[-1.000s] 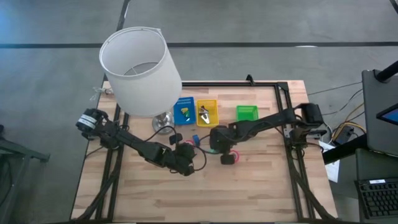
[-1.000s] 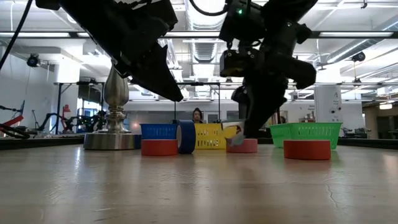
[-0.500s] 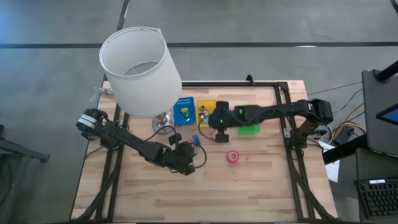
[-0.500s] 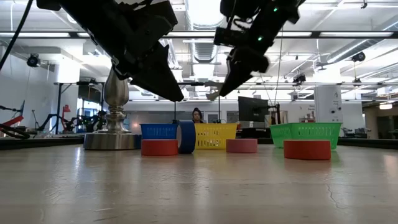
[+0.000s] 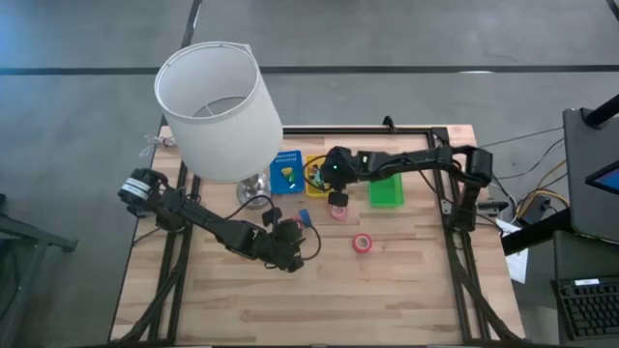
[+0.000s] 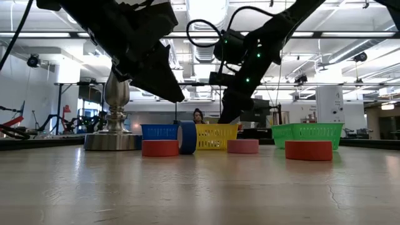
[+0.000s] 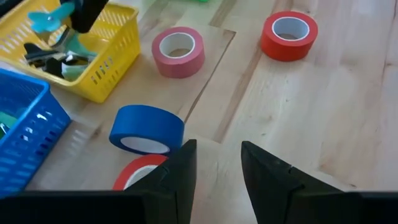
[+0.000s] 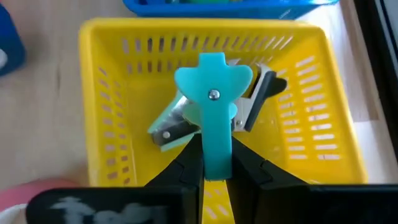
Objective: Pick and place Stapler, Stapler remover, tape
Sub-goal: Put the blue staple remover into the yellow bin, then put the pink tape into the green bin
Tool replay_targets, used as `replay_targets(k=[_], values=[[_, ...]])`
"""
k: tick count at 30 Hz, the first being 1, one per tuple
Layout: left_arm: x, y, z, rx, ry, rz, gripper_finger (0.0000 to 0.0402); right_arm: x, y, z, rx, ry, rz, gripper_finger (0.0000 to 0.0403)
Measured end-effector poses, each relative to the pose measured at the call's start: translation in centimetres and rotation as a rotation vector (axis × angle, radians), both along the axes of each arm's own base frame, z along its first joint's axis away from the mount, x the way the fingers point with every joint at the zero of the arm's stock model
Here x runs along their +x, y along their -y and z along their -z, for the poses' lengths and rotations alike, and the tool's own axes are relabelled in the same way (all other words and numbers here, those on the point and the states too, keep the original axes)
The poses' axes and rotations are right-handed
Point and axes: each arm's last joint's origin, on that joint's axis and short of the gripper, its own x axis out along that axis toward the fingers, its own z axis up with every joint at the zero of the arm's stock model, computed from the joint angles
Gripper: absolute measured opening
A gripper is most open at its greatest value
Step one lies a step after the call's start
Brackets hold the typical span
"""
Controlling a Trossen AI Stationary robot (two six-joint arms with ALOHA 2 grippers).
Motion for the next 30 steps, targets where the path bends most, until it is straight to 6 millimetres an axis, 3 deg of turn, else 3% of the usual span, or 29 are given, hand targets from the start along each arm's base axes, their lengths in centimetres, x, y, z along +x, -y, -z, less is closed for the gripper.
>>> replay_targets(k=[19,25,30], values=[[-0.4,-0.1,0.7,-0.045,-0.007,-0.025,0.0126,0.0,-0.7,-1.2,-0.019,0.034,-0.025,0.0140],[-0.6,-0.2,1.1,-0.064,-0.009,-0.045,0.0126,-0.4,-2.3,-3.6,-0.018,0.093,-0.039,0.0153],[-0.8,-0.2,1.3,-0.064,-0.016,-0.048,0.0126,-1.6,-4.8,-6.0,0.021,0.105,-0.055,0.0149]])
